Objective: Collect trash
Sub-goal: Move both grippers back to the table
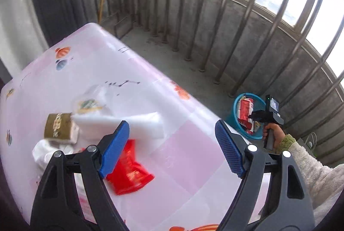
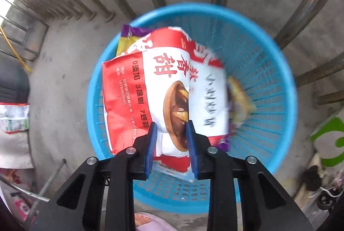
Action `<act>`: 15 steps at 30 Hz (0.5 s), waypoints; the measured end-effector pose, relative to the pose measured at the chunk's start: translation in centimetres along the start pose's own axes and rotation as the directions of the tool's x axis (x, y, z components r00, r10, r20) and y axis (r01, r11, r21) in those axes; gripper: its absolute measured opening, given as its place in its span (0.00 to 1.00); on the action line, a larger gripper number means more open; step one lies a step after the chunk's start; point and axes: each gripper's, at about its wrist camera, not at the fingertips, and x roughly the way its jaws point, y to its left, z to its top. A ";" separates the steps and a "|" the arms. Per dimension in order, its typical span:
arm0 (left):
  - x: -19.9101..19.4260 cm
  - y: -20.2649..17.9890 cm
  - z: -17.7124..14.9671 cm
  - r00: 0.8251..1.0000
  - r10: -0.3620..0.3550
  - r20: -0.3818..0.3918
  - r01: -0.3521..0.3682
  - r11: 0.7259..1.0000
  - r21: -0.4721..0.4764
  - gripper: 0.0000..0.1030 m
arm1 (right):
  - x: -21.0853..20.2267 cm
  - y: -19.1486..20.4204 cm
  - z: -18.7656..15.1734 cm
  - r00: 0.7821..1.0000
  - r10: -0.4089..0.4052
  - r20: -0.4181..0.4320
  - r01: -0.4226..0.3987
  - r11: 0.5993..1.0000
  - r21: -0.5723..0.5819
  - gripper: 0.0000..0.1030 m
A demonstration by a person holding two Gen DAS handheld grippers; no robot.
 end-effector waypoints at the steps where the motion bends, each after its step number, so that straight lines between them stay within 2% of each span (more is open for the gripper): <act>1: -0.5 1.1 -0.5 1.000 0.013 0.000 -0.013 0.999 -0.032 0.75 | 0.6 0.0 0.0 1.000 -0.015 -0.005 0.015 1.000 -0.001 0.26; 7: -2.7 6.4 -2.4 0.996 0.085 0.004 -0.083 0.986 -0.146 0.75 | 3.6 1.2 0.8 0.997 -0.070 -0.035 0.068 0.997 -0.046 0.25; 13: -3.4 7.5 -3.7 0.996 0.083 0.018 -0.078 0.978 -0.195 0.75 | 4.7 2.4 1.2 0.993 -0.105 -0.048 0.101 0.992 -0.072 0.27; 15: -3.5 7.5 -4.1 0.997 0.072 0.027 -0.064 0.976 -0.207 0.75 | 4.3 2.4 1.1 0.995 -0.085 -0.044 0.083 0.995 -0.051 0.28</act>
